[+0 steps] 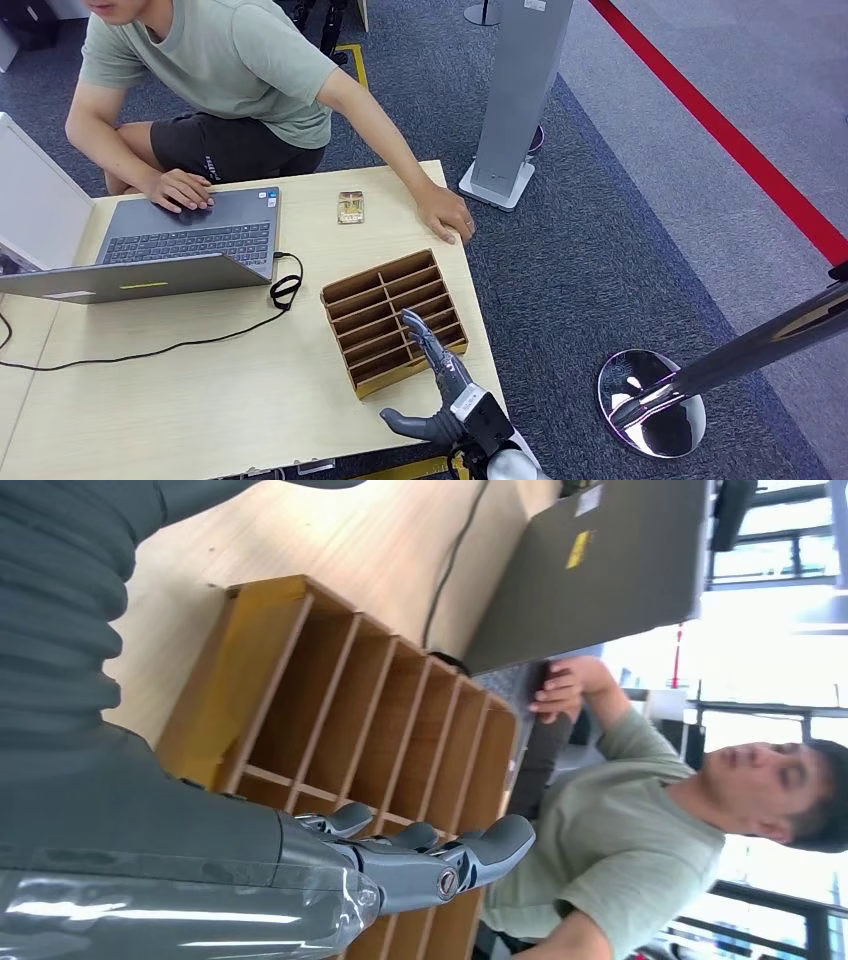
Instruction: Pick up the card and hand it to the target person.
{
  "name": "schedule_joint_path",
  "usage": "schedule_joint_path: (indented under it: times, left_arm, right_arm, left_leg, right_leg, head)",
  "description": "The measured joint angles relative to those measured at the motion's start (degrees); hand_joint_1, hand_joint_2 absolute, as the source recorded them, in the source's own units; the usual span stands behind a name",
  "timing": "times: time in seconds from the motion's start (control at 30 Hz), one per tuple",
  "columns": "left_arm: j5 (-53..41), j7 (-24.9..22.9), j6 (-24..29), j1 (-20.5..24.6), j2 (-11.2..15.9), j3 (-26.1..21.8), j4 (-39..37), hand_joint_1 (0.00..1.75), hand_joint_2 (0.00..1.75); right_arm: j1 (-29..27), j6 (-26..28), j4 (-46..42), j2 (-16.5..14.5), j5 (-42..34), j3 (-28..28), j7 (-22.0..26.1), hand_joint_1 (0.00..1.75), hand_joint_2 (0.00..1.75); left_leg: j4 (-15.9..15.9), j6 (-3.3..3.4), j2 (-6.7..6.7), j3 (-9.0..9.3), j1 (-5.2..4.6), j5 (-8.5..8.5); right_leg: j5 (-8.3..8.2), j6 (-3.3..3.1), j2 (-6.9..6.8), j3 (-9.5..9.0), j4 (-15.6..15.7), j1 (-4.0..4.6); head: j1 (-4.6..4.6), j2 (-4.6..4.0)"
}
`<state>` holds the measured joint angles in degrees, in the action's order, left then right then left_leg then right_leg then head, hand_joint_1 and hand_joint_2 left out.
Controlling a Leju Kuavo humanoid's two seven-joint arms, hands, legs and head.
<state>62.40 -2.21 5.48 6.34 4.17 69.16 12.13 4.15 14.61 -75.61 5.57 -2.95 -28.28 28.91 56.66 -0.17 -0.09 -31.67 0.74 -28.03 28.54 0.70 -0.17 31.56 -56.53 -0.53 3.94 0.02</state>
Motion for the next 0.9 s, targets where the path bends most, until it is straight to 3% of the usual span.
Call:
schedule_joint_path:
  times: [0.9]
  left_arm:
    - [0.2,0.2,-0.1,0.0,-0.1,-0.1,0.0,0.0,0.0]
  right_arm:
    - [-0.4,1.4,-4.1,0.1,1.4,-0.1,-4.2,0.0,1.75]
  left_leg:
    - [0.0,0.0,0.0,0.0,0.0,0.0]
  right_leg:
    - [0.0,0.0,0.0,0.0,0.0,0.0]
  head:
    - [0.0,0.0]
